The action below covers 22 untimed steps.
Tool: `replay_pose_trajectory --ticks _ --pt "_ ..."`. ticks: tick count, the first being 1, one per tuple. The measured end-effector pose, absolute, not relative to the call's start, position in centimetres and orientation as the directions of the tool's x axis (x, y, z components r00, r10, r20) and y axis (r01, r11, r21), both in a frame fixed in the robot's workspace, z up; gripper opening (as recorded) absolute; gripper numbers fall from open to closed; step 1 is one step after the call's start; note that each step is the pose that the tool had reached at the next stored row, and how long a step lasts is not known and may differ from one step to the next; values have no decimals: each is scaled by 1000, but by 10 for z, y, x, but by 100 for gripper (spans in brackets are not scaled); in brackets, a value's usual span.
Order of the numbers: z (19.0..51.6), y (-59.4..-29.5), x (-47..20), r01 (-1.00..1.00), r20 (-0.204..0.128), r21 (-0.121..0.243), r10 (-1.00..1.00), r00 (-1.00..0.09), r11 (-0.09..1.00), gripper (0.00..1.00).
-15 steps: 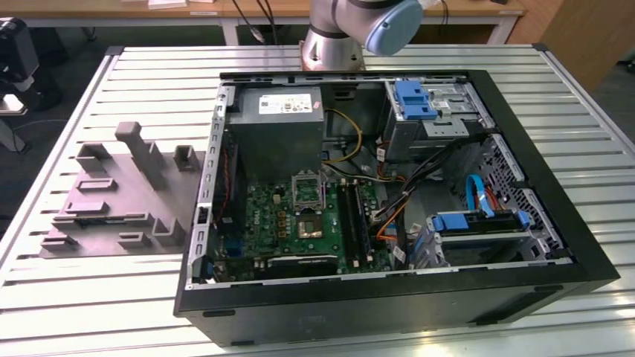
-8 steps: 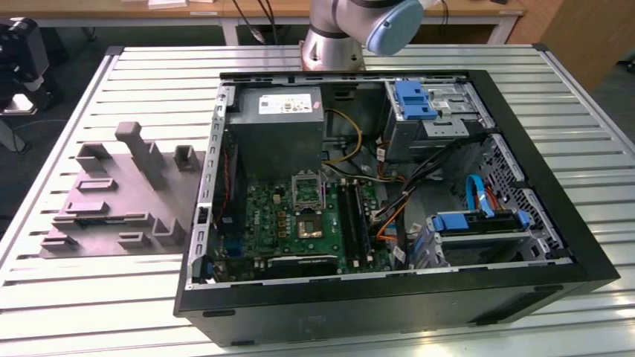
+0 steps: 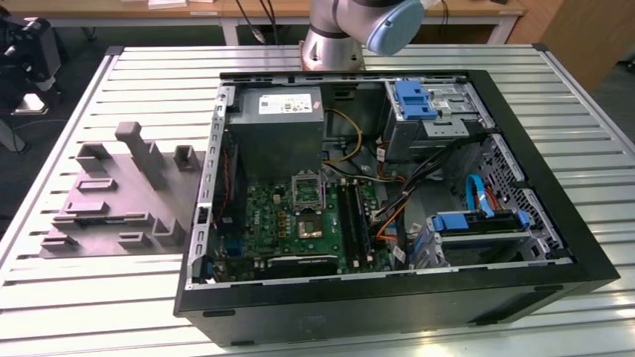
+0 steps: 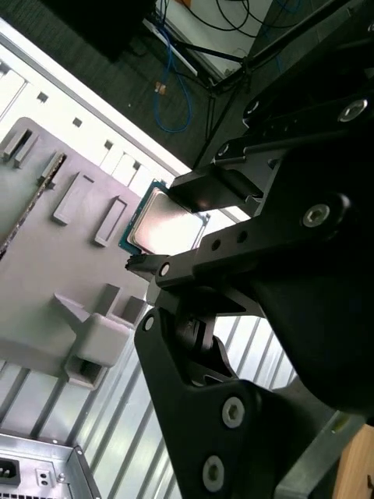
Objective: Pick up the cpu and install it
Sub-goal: 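Pick up the cpu and move it towards the insertion slot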
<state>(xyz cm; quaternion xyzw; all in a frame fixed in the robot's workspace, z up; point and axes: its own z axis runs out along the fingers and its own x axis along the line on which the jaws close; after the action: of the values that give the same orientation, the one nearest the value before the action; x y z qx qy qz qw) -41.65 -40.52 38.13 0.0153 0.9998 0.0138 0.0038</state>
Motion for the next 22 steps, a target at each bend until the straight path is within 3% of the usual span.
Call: replay_pose_trajectory --ticks 22 --pt "381 -413 -383 33 -7 28 33 -999 999 47"
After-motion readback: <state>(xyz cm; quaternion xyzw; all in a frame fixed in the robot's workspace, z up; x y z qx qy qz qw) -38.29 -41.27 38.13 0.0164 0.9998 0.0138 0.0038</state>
